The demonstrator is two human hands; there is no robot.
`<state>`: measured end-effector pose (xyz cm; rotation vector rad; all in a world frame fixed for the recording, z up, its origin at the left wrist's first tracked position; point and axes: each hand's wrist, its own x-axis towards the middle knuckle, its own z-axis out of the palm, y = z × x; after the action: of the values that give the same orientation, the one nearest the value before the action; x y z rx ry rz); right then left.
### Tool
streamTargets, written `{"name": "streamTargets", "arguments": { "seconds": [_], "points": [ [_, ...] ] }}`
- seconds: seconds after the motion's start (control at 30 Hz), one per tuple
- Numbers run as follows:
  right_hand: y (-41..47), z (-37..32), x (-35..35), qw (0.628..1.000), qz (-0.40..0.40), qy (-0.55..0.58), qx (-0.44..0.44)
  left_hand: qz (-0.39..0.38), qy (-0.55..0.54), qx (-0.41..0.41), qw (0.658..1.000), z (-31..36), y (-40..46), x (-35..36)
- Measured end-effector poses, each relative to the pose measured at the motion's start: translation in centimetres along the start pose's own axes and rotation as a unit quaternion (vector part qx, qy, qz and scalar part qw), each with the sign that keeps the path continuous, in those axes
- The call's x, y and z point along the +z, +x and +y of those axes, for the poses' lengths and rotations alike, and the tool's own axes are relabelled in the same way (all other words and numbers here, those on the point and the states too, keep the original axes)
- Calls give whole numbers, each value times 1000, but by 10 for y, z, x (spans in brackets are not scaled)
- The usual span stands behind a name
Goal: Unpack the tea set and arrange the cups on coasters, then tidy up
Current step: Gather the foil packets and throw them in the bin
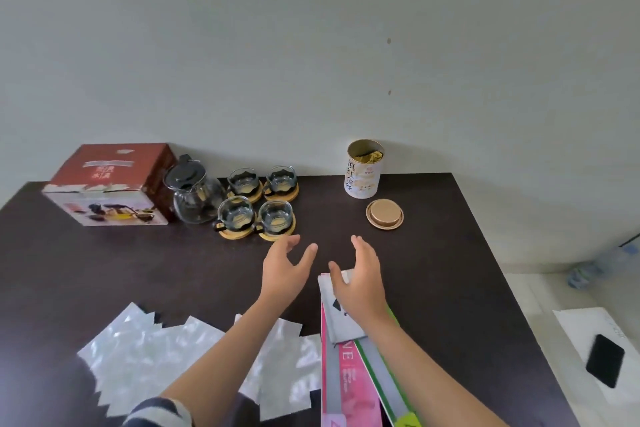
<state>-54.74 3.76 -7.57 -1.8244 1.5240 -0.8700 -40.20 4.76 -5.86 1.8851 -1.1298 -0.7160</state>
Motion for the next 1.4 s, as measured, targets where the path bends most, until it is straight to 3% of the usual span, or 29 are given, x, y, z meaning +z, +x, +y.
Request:
{"name": "streamTargets", "arguments": {
  "seconds": [0.4, 0.57, 0.7, 0.8, 0.93, 1.07, 1.17, 1.27, 1.4],
  "points": [
    [-137, -59, 114, 995, -55, -45, 67, 38, 12, -35, 999, -138, -87, -150],
    [-182, -61, 145, 960, -51, -236, 142, 88, 147, -50, 984, -206, -107, -217],
    [-198, -61, 158, 934, -75, -269, 224, -1, 250, -77, 965, -243, -111, -242],
    [-209, -73, 176, 934, -90, -268, 218, -79, 285, -88, 951, -250, -113, -237],
    [-217, -97, 201, 947, -117, -245, 173, -107, 242, -85, 961, -233, -119, -216],
    [-215, -102, 196, 972, -41, -190, 129, -77, 159, -64, 982, -224, -123, -212],
    [-200, -89, 181, 964, 29, -198, 178, -28, 147, -78, 986, -227, -117, -223],
    [-179, -79, 172, 942, 7, -190, 275, -13, 135, -109, 985, -233, -106, -231],
    [-176, -86, 194, 957, -46, -164, 235, -6, 143, -124, 982, -224, -99, -220]
  ]
}}
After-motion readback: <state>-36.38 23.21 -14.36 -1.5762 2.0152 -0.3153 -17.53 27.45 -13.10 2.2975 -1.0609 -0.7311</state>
